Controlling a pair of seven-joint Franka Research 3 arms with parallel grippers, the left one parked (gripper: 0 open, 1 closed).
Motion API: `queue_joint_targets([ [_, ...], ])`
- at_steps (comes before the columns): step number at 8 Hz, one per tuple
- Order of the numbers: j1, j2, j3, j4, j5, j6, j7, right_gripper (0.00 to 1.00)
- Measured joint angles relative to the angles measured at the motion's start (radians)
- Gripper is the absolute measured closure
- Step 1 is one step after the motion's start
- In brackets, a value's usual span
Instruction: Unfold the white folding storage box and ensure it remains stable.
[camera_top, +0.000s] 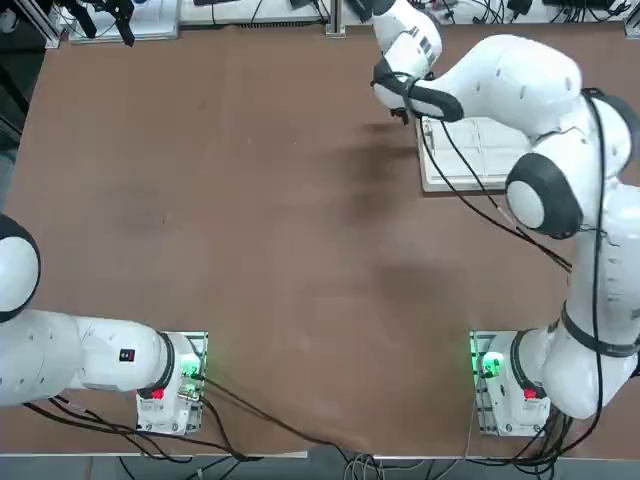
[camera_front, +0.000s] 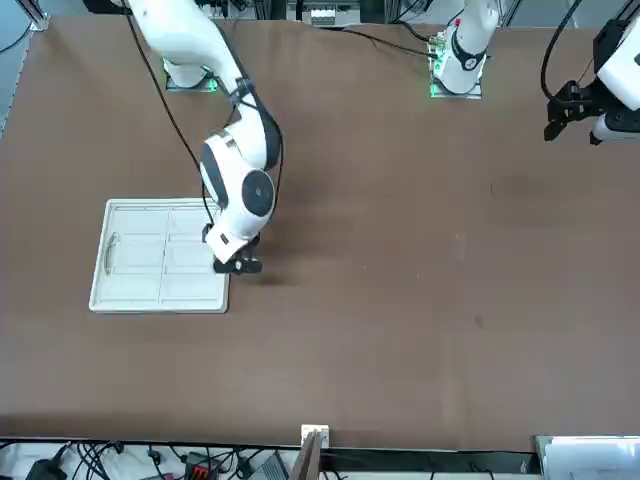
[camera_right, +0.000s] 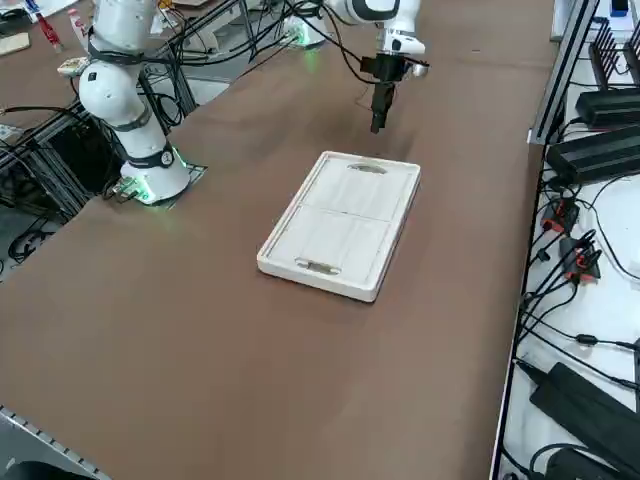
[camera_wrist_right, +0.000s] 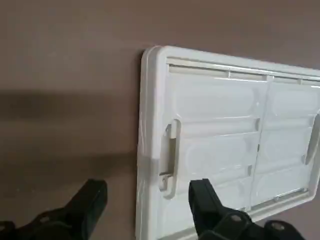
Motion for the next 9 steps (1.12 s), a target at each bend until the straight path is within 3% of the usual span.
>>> queue_joint_targets([
  [4, 0.001, 0.095, -0.009, 0.033, -0.039, -0.001, 0.097, 0.01],
  [9, 0.017, 0.135, -0.009, 0.038, -0.122, -0.008, 0.126, 0.05],
])
